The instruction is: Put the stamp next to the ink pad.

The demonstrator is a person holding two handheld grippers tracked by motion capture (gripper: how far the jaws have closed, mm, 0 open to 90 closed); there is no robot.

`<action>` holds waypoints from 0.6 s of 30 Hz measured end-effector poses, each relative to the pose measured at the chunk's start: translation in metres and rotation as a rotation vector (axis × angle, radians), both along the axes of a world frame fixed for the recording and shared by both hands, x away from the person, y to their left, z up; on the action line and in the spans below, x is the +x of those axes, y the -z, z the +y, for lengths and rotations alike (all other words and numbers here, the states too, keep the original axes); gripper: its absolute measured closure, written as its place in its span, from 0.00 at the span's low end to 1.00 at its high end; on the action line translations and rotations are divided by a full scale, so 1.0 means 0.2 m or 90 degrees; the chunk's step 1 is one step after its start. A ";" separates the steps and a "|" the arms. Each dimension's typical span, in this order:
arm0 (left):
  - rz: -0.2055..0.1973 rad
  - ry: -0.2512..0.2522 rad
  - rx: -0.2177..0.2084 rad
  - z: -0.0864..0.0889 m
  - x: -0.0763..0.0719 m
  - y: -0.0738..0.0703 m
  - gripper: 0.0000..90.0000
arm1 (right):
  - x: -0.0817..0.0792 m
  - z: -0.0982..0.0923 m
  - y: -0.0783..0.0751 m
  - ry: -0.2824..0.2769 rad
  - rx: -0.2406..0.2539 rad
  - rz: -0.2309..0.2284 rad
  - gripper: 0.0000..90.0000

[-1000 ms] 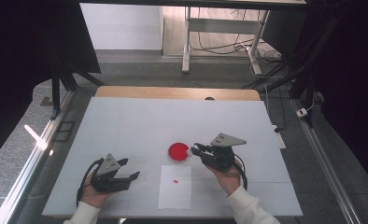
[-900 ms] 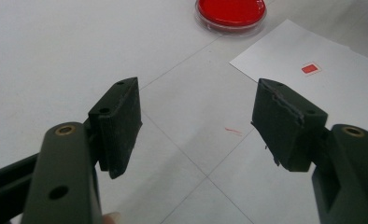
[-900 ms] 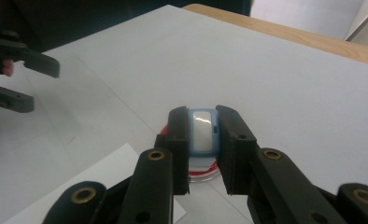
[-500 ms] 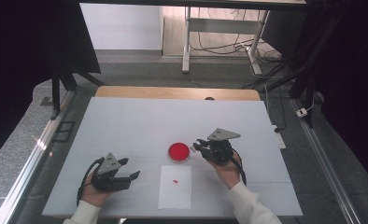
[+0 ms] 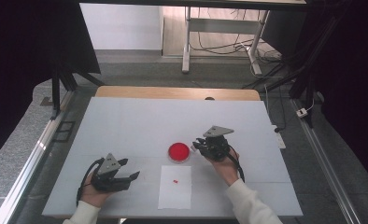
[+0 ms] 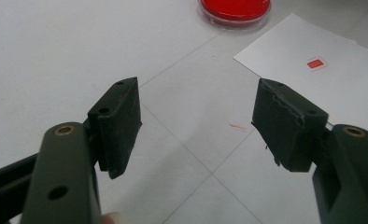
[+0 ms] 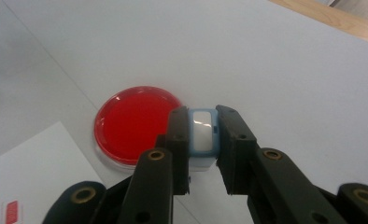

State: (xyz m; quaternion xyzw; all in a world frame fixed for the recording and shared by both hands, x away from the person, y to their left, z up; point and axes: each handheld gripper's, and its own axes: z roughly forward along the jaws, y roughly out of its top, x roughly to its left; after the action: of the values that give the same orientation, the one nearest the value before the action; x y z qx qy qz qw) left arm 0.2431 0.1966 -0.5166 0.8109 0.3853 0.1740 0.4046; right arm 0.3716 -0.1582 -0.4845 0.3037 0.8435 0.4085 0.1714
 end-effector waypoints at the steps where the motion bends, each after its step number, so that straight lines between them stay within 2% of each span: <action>1: -0.001 0.000 0.000 0.00 0.00 0.00 0.36 | 0.01 0.00 0.00 0.002 -0.004 0.001 0.84; 9: -0.002 0.000 0.001 0.01 -0.01 0.00 0.36 | 0.04 0.01 0.05 0.009 -0.036 0.023 0.83; 18: -0.002 -0.002 0.004 0.01 -0.01 0.00 0.36 | 0.05 0.00 0.07 0.010 -0.033 0.024 0.82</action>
State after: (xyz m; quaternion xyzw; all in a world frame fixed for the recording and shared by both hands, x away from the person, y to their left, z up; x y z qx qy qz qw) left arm 0.2418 0.1982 -0.5166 0.8114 0.3854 0.1770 0.4022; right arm 0.3818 -0.1573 -0.4976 0.3131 0.8545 0.3795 0.1666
